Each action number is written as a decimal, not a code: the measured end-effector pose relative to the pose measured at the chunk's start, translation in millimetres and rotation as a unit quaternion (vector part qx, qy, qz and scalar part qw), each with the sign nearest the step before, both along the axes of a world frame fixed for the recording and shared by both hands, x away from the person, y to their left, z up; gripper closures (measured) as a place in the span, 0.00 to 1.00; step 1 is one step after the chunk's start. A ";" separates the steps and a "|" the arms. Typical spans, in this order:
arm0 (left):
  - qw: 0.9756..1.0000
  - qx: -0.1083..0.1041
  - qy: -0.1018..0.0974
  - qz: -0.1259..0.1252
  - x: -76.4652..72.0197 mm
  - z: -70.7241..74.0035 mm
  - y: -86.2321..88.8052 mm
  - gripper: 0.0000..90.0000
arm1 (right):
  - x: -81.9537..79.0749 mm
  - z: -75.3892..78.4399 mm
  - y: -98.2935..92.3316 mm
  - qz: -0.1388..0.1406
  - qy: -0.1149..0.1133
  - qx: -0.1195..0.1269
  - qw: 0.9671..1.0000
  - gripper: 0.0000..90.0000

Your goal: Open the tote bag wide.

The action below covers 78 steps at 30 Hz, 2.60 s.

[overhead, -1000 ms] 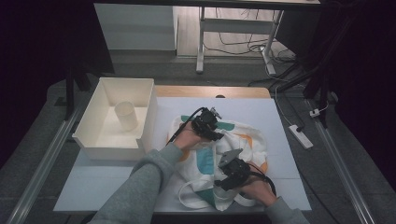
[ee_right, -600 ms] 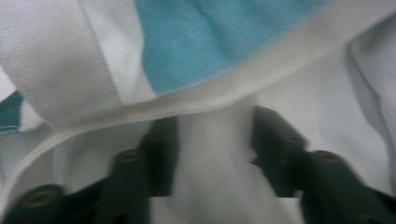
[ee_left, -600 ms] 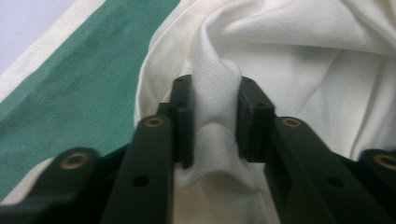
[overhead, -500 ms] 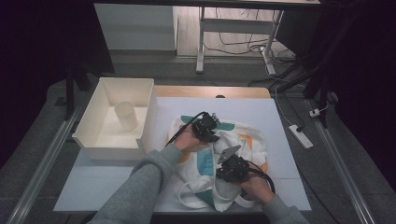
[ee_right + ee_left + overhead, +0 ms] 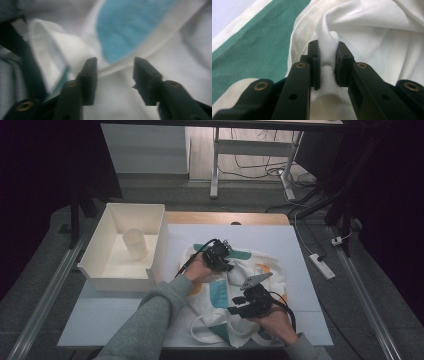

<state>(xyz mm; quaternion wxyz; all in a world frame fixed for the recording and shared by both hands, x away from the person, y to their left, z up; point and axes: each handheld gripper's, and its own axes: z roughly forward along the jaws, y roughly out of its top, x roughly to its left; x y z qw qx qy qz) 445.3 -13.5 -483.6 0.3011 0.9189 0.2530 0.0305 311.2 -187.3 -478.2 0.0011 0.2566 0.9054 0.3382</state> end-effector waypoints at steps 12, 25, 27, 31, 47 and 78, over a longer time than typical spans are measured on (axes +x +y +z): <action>1.000 0.002 -0.004 -0.002 -1.2 2.5 -0.4 0.85 | 13.2 -1.2 24.1 -0.057 -0.038 0.013 0.998 0.46; 1.000 -0.004 0.001 0.000 -1.5 3.8 1.1 0.85 | 20.3 -14.9 41.4 -0.041 -0.044 -0.003 0.998 0.76; 1.000 -0.005 0.002 0.001 -1.8 4.0 1.5 0.85 | 22.5 -13.7 37.4 -0.061 -0.051 0.000 0.997 0.62; 1.000 -0.006 0.003 -0.001 -2.1 4.8 2.0 0.85 | 29.6 -13.1 31.5 -0.084 -0.048 0.012 0.995 0.50; 1.000 -0.002 0.000 -0.004 -4.7 9.3 1.4 0.85 | 23.0 -11.3 44.0 -0.037 -0.060 0.039 0.997 0.98; 1.000 -0.005 0.011 -0.004 -6.1 7.3 13.4 0.86 | -21.0 20.4 58.5 0.014 -0.125 0.040 0.991 0.63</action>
